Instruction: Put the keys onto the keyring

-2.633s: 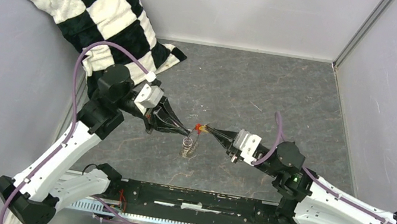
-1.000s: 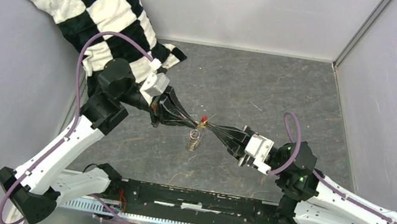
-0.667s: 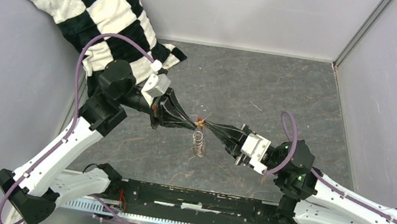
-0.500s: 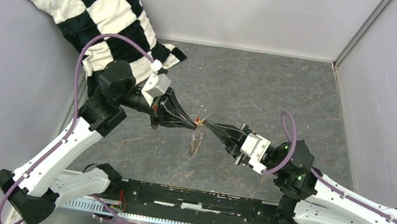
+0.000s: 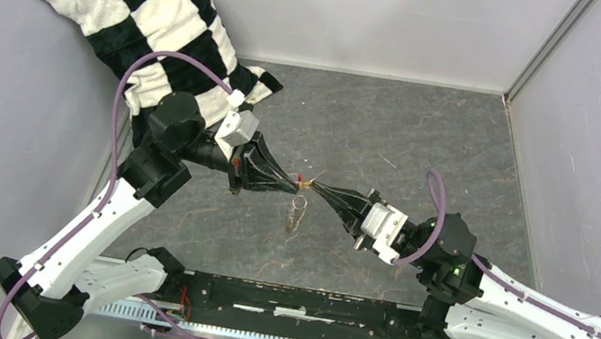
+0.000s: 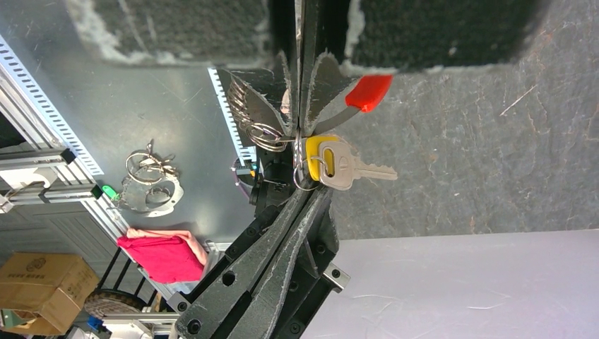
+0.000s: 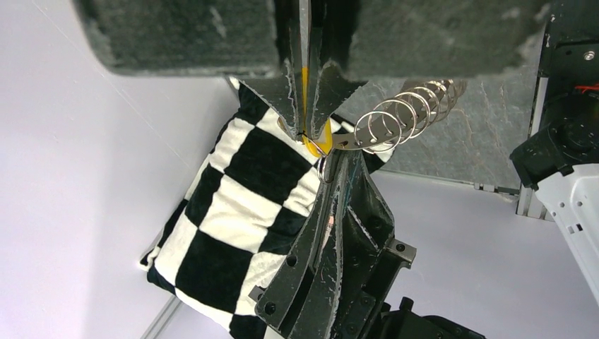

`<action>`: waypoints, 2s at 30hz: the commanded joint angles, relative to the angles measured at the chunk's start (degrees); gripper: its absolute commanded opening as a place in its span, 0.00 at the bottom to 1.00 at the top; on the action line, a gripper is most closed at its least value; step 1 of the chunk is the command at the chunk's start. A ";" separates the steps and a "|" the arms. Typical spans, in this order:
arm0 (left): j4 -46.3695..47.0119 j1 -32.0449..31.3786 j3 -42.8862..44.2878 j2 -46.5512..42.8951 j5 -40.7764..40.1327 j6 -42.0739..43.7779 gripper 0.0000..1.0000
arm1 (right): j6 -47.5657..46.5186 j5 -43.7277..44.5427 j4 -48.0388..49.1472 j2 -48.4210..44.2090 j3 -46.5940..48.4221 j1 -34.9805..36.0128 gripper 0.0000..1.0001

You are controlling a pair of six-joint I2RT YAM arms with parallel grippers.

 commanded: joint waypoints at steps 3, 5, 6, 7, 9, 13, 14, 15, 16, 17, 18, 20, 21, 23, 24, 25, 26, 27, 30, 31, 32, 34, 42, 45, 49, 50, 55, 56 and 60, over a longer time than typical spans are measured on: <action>0.16 -0.14 0.44 -0.29 -1.40 1.38 0.02 | -0.59 0.33 -0.86 -1.14 0.90 0.44 0.01; 0.20 -0.14 0.71 -0.04 -1.62 1.22 0.02 | -0.85 0.40 -1.30 -1.34 0.86 0.46 0.01; 0.20 -0.15 0.81 0.01 -1.92 1.03 0.02 | -0.90 0.58 -1.62 -1.55 0.86 0.42 0.01; 0.22 -0.14 0.82 0.03 -2.13 1.00 0.02 | -0.98 0.68 -1.87 -1.71 0.84 0.38 0.01; 0.20 -0.14 0.61 -0.04 -2.56 0.88 0.02 | -0.99 0.77 -1.99 -1.86 0.86 0.42 0.01; -0.36 -0.14 0.00 -0.13 -5.10 1.52 0.02 | -1.07 1.80 -2.08 -1.08 1.68 0.52 0.01; -2.08 -0.16 0.18 -0.01 -5.87 3.16 0.02 | -1.14 2.47 -2.52 -0.66 2.16 0.48 0.01; -3.70 -0.14 0.49 0.14 -6.47 4.53 0.02 | -1.16 3.36 -3.34 -0.10 2.70 0.60 0.01; -5.33 -0.14 0.82 0.27 -7.03 6.18 0.02 | -1.29 4.07 -3.87 0.28 3.25 0.77 0.01; -6.44 -0.14 0.98 0.37 -7.42 6.97 0.02 | -1.62 4.53 -4.05 0.58 3.45 0.95 0.01; -7.03 -0.17 1.07 0.39 -7.82 7.44 0.02 | -1.83 5.79 -4.12 0.97 3.62 1.33 0.01; -7.44 -0.14 0.88 0.27 -8.17 7.92 0.02 | -2.51 7.43 -5.16 1.95 4.56 1.95 0.01; -7.45 -0.16 0.69 0.09 -8.37 8.17 0.02 | -2.92 7.97 -5.50 2.31 5.01 2.31 0.01; -7.52 -0.14 0.56 -0.04 -8.61 8.42 0.02 | -3.73 9.72 -5.82 3.24 5.55 3.09 0.01; -7.65 -0.14 0.56 -0.04 -8.84 8.49 0.02 | -4.02 10.36 -6.18 3.62 5.92 3.45 0.01; -7.82 -0.14 0.56 -0.03 -9.08 8.51 0.02 | -4.23 10.67 -6.41 3.89 6.21 3.80 0.01; -7.88 -0.14 0.56 -0.05 -9.49 8.56 0.02 | -4.36 10.99 -6.53 4.05 6.38 4.05 0.01; -7.96 -0.14 0.56 -0.10 -9.81 8.72 0.02 | -4.50 11.42 -6.69 4.14 6.47 4.30 0.01; -7.99 -0.14 0.43 -0.39 -11.29 8.76 0.02 | -4.93 12.67 -7.28 4.44 6.81 4.83 0.01; -7.98 -0.15 0.41 -0.40 -11.56 8.70 0.02 | -4.97 13.04 -7.50 4.52 6.84 4.95 0.01; -7.97 -0.14 0.34 -0.48 -11.65 8.69 0.02 | -5.13 13.53 -7.68 4.61 6.84 5.08 0.01; -8.05 -0.14 0.22 -0.68 -11.60 8.60 0.02 | -5.52 14.82 -8.22 4.54 6.67 5.18 0.01; -8.20 -0.14 -0.14 -1.39 -12.40 8.85 0.02 | -6.35 17.60 -10.76 3.34 5.89 5.25 0.01; -8.55 -0.14 -0.14 -1.16 -12.66 9.01 0.02 | -6.15 16.98 -10.74 2.98 5.91 5.35 0.01; -8.72 -0.14 -0.06 -0.90 -12.93 9.08 0.02 | -6.49 16.85 -10.53 2.92 6.31 5.44 0.01; -8.98 -0.14 -0.04 -0.76 -12.93 9.05 0.02 | -6.62 16.82 -10.21 2.97 6.39 5.39 0.01; -10.26 -0.14 0.03 -0.38 -13.18 9.88 0.02 | -7.52 17.68 -9.86 4.27 7.18 5.72 0.01; -10.31 -0.14 -0.03 -0.47 -13.25 9.98 0.02 | -7.65 18.12 -9.86 4.49 7.27 5.81 0.01; -10.26 -0.14 -0.14 -0.80 -12.74 10.20 0.02 | -7.90 20.10 -10.08 5.36 7.78 5.97 0.01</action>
